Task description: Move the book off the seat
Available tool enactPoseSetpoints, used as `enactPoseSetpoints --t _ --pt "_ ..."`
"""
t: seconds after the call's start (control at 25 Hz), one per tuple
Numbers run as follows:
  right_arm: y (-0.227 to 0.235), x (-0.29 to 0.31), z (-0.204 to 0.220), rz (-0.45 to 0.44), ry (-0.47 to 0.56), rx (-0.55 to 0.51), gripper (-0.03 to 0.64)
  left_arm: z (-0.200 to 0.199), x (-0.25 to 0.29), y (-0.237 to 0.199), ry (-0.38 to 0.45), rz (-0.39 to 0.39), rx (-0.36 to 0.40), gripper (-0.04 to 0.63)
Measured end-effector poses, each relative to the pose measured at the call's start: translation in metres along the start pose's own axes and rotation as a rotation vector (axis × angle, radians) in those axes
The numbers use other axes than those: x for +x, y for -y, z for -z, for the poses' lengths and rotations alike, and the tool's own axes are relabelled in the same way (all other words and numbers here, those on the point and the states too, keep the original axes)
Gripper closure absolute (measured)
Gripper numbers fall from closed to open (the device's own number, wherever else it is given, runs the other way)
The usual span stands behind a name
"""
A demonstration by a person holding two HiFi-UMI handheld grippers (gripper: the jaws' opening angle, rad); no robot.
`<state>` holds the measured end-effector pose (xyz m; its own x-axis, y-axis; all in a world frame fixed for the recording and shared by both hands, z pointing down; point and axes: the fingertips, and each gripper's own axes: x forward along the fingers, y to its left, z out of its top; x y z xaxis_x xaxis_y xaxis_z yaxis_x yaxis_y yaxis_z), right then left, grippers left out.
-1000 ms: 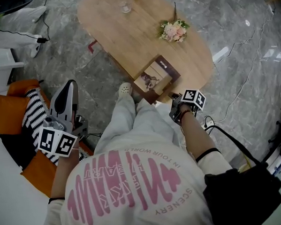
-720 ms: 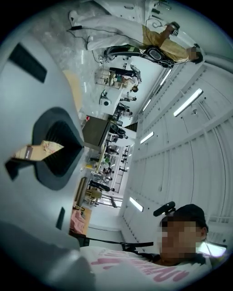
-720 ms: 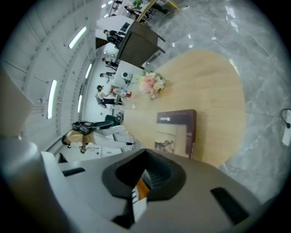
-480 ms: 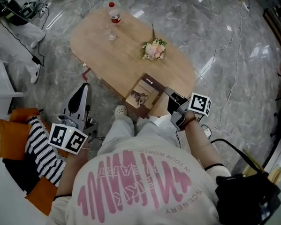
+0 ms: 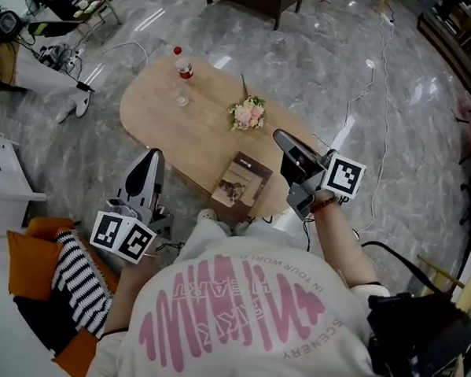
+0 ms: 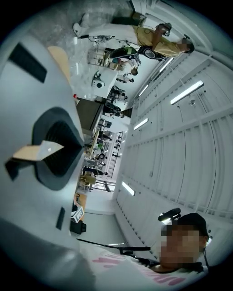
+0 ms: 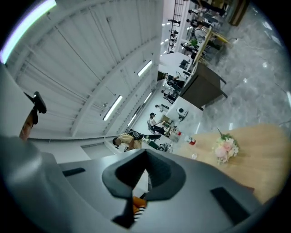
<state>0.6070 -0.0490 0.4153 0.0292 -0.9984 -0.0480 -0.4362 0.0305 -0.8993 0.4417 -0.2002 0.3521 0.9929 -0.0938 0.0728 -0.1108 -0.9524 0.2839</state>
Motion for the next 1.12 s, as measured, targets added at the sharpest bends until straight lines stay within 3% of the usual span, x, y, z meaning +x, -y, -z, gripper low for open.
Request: enactPoseSetpoints --t 0.16,0.36,0.48,0.6,0.76,1.12 --pt "-0.027 -0.003 -0.018 -0.025 0.039 -0.079 0.607 -0.009 0.000 0.007 -0.007 0.032 -0.007 0.588" --pt "-0.067 -0.008 -0.028 -0.058 0.029 -0.291 0.606 -0.008 -0.004 0.013 -0.032 0.056 0.004 0.588" --pt "-0.082 -0.005 -0.025 -0.084 0.023 -0.364 0.606 -0.005 -0.006 0.011 -0.028 0.049 0.001 0.588" --pt "-0.080 -0.003 -0.021 -0.063 0.023 -0.413 0.606 0.000 -0.008 0.014 -0.036 0.058 0.020 0.588" --pt "-0.066 -0.003 -0.011 0.031 -0.031 -0.524 0.606 0.001 -0.011 0.015 -0.036 0.056 0.021 0.588" --pt "-0.054 0.002 -0.009 0.072 -0.046 -0.534 0.607 -0.001 -0.017 0.010 -0.033 0.037 0.025 0.588"
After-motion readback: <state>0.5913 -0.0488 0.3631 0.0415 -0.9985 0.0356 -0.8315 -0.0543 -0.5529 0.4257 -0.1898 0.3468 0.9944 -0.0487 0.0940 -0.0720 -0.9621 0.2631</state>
